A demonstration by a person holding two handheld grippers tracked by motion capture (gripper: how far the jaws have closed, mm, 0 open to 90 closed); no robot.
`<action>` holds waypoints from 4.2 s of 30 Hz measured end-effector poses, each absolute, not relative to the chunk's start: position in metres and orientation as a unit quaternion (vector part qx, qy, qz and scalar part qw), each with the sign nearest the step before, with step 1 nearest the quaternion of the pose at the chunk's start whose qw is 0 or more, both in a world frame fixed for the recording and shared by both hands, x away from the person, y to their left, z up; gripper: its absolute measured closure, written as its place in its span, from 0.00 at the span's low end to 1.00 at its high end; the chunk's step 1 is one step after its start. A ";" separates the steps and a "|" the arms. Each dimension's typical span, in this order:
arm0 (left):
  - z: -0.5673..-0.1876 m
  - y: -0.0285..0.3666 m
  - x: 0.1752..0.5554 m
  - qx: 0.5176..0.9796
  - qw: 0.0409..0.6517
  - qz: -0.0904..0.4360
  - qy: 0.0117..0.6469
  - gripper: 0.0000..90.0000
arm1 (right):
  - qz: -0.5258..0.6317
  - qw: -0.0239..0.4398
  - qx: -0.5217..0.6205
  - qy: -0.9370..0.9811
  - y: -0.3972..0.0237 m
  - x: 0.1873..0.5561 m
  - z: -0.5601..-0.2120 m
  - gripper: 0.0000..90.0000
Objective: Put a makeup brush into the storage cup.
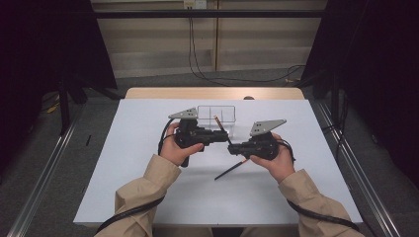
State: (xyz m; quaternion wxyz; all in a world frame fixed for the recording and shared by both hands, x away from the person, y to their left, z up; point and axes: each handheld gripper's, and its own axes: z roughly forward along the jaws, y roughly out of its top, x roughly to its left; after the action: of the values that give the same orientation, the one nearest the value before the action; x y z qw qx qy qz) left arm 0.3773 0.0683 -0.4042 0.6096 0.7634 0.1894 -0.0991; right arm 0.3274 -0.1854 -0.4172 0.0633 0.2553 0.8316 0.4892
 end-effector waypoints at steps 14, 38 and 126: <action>-0.413 0.062 0.373 0.743 0.628 -0.100 0.210 0.93 | 0.490 0.048 0.271 0.827 -0.182 0.327 -0.422 0.95; -0.417 0.058 0.369 0.717 0.654 -0.083 0.227 0.92 | 0.496 0.041 0.289 0.818 -0.177 0.331 -0.421 0.95; -0.416 0.059 0.366 0.732 0.646 -0.049 0.213 0.93 | 0.594 0.114 0.305 0.736 -0.180 0.341 -0.370 0.67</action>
State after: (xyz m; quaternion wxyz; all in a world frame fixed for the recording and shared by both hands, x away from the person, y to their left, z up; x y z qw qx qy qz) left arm 0.3662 0.0594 -0.4158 0.6456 0.7316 0.2135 -0.0493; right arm 0.3411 -0.1798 -0.3696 0.1140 0.3054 0.7357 0.5937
